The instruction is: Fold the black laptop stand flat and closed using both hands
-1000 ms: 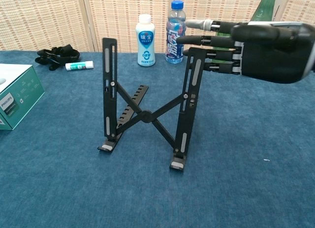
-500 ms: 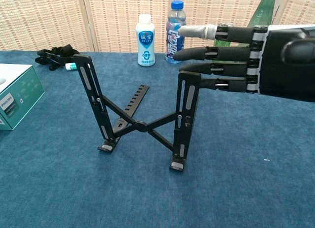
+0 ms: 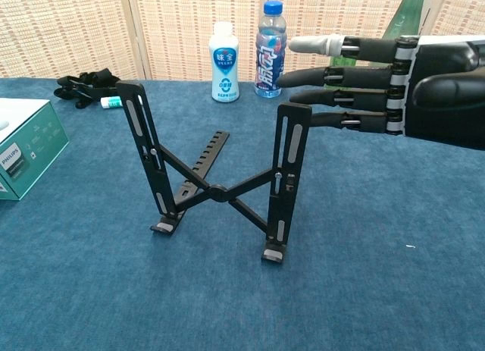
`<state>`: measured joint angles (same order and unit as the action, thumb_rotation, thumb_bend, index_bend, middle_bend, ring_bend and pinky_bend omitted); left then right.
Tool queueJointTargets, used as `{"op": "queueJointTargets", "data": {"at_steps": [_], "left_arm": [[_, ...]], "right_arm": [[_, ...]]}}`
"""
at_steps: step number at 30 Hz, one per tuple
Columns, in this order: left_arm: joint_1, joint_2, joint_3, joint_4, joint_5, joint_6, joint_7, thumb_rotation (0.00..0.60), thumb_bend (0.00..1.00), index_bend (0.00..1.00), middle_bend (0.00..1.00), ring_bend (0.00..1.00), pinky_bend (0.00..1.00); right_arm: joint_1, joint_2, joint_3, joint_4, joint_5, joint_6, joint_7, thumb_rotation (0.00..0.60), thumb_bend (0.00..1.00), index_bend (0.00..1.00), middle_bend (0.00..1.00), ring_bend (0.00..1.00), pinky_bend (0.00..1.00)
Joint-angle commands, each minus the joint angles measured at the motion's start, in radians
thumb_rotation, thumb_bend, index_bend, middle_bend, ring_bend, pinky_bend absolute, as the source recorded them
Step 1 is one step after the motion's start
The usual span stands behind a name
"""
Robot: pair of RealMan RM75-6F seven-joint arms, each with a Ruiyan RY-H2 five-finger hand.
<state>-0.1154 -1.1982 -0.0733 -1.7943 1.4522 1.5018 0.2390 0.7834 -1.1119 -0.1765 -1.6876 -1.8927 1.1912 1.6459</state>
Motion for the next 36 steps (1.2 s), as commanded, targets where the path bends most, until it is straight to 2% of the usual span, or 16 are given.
{"op": "queueJointTargets", "data": {"at_steps": [1,9,16,22,27,36], "left_arm": [[0.0,0.0,0.0,0.0,0.0,0.0,0.001,0.6,0.15,0.04,0.01,0.0,0.0],[0.002,0.0,0.002,-0.001,-0.004,-0.001,0.003,0.6,0.15,0.04,0.01,0.0,0.0],[0.002,0.0,0.001,-0.001,-0.001,0.002,0.003,0.6,0.15,0.04,0.01,0.0,0.0],[0.002,0.0,0.003,-0.001,-0.002,0.0,0.004,0.6,0.15,0.04,0.01,0.0,0.0],[0.0,-0.002,0.002,-0.002,0.003,-0.001,0.005,0.6,0.15,0.04,0.01,0.0,0.0],[0.004,-0.001,0.003,-0.004,-0.002,0.003,0.009,0.6,0.15,0.04,0.01,0.0,0.0]], "right_arm": [[-0.006,-0.005,0.003,-0.016,0.029,-0.006,-0.047,0.6,0.0,0.0,0.17,0.0,0.0],[-0.017,-0.017,-0.006,-0.021,0.057,-0.013,-0.107,0.6,0.0,0.0,0.13,0.0,0.0],[-0.026,-0.015,-0.028,-0.019,0.034,0.001,-0.144,0.6,0.0,0.0,0.0,0.0,0.0],[-0.053,-0.009,-0.046,-0.024,0.041,0.015,-0.213,0.6,0.0,0.0,0.0,0.0,0.0],[-0.055,-0.026,-0.038,-0.003,0.065,0.003,-0.222,0.6,0.0,0.0,0.0,0.0,0.0],[-0.027,-0.087,-0.013,0.066,0.089,-0.037,-0.18,0.6,0.0,0.0,0.0,0.0,0.0]]}}
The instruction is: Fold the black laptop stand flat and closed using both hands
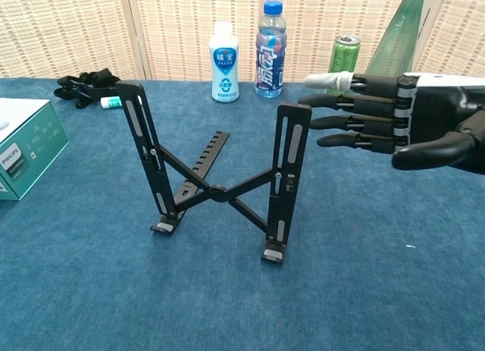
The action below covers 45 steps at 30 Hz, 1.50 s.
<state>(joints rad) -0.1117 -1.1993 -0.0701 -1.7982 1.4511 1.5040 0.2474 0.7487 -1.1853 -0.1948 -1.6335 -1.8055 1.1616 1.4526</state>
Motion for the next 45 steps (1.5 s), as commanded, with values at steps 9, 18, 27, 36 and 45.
{"op": "queueJointTargets", "data": {"at_steps": [9,18,27,36,45], "left_arm": [[0.002,0.0,0.001,-0.001,-0.002,0.001,0.002,0.6,0.15,0.04,0.01,0.0,0.0],[0.005,0.001,0.002,0.0,-0.004,0.002,0.002,0.6,0.15,0.04,0.01,0.0,0.0],[0.004,-0.001,0.003,0.005,-0.001,-0.002,-0.003,0.6,0.15,0.04,0.01,0.0,0.0],[0.004,0.001,0.004,0.005,0.0,-0.002,-0.004,0.6,0.15,0.04,0.01,0.0,0.0],[-0.001,0.0,0.002,0.009,0.001,-0.007,-0.005,0.6,0.15,0.04,0.01,0.0,0.0]], "right_arm": [[0.031,-0.07,0.01,0.06,-0.01,-0.017,0.058,0.6,0.0,0.0,0.0,0.0,0.0],[0.042,-0.111,-0.003,0.087,-0.012,-0.025,0.083,0.6,0.0,0.0,0.0,0.0,0.0],[0.043,-0.153,-0.024,0.109,-0.007,-0.032,0.117,0.6,0.0,0.0,0.0,0.0,0.0],[0.038,-0.184,-0.05,0.128,-0.007,-0.033,0.15,0.6,0.0,0.0,0.0,0.0,0.0],[0.034,-0.194,-0.067,0.138,-0.006,-0.019,0.179,0.6,0.0,0.0,0.0,0.0,0.0]]}}
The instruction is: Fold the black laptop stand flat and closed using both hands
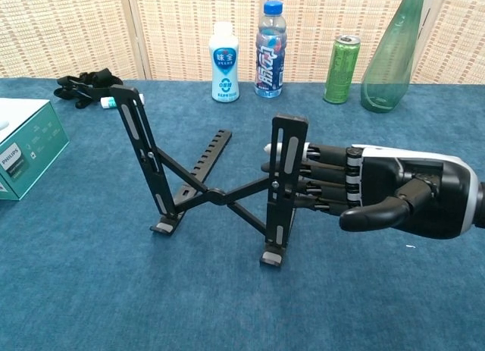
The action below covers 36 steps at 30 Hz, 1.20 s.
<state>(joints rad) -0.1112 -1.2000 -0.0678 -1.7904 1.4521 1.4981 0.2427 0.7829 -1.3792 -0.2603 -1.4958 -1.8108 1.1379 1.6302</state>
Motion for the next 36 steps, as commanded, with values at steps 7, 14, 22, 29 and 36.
{"op": "queueJointTargets", "data": {"at_steps": [7,14,22,29,36], "left_arm": [[-0.027,0.014,-0.005,0.014,0.005,-0.043,-0.04,0.6,0.15,0.04,0.01,0.0,0.0],[-0.103,0.031,-0.012,0.069,0.023,-0.17,-0.23,0.6,0.15,0.08,0.01,0.0,0.0],[-0.246,0.029,-0.012,0.158,0.114,-0.343,-0.486,0.6,0.15,0.1,0.04,0.02,0.0],[-0.385,-0.036,-0.014,0.265,0.184,-0.456,-0.663,0.6,0.15,0.14,0.07,0.04,0.0],[-0.468,-0.115,-0.01,0.345,0.196,-0.51,-0.749,0.6,0.15,0.24,0.12,0.07,0.0]], "right_arm": [[-0.004,0.077,0.004,-0.041,-0.02,0.073,-0.033,0.6,0.0,0.0,0.0,0.0,0.0],[-0.02,0.253,0.009,-0.161,-0.035,0.165,-0.128,0.6,0.0,0.0,0.0,0.0,0.0],[-0.055,0.4,0.014,-0.265,-0.031,0.227,-0.21,0.6,0.0,0.0,0.0,0.0,0.0],[-0.087,0.449,0.02,-0.306,-0.026,0.238,-0.241,0.6,0.0,0.0,0.0,0.0,0.0],[-0.107,0.461,0.025,-0.32,-0.025,0.228,-0.247,0.6,0.0,0.0,0.0,0.0,0.0]]}}
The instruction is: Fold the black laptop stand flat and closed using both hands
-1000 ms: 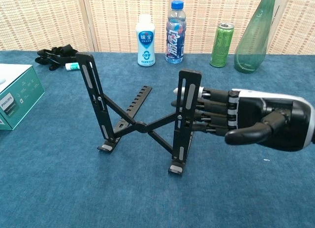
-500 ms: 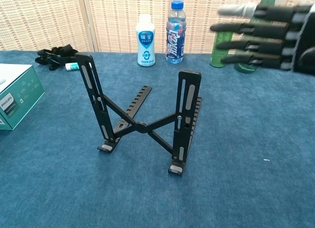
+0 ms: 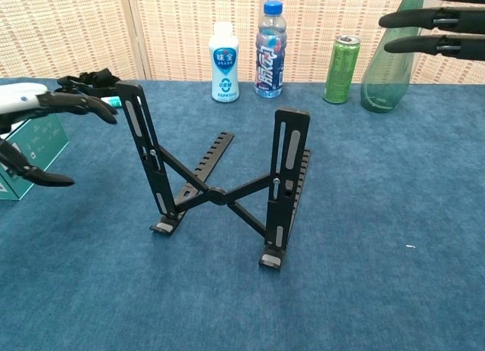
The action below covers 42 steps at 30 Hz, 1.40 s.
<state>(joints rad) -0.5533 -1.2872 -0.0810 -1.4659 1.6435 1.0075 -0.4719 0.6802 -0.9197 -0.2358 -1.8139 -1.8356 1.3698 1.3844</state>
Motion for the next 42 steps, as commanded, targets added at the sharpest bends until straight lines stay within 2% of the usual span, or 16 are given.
{"op": "queueJointTargets", "data": {"at_steps": [1,7,17,42], "left_arm": [[-0.04,-0.044,0.007,0.027,0.002,-0.035,-0.065,0.6,0.15,0.26,0.12,0.07,0.0],[-0.091,-0.104,0.025,0.079,0.003,-0.067,-0.153,0.6,0.15,0.32,0.12,0.07,0.0],[-0.141,-0.15,0.053,0.107,-0.006,-0.088,-0.251,0.6,0.15,0.3,0.12,0.07,0.0],[-0.161,-0.155,0.1,0.121,-0.049,-0.091,-0.236,0.6,0.15,0.32,0.12,0.07,0.0]], "right_arm": [[-0.009,0.001,0.0,-0.003,0.0,-0.007,0.0,0.6,0.0,0.0,0.0,0.0,0.0],[-0.026,-0.004,0.007,0.005,0.002,-0.014,0.01,0.6,0.0,0.0,0.0,0.0,0.0],[-0.052,-0.008,0.014,0.024,0.001,-0.016,0.031,0.6,0.0,0.0,0.0,0.0,0.0],[-0.079,-0.016,0.03,0.048,-0.009,-0.03,0.061,0.6,0.0,0.0,0.0,0.0,0.0]]}}
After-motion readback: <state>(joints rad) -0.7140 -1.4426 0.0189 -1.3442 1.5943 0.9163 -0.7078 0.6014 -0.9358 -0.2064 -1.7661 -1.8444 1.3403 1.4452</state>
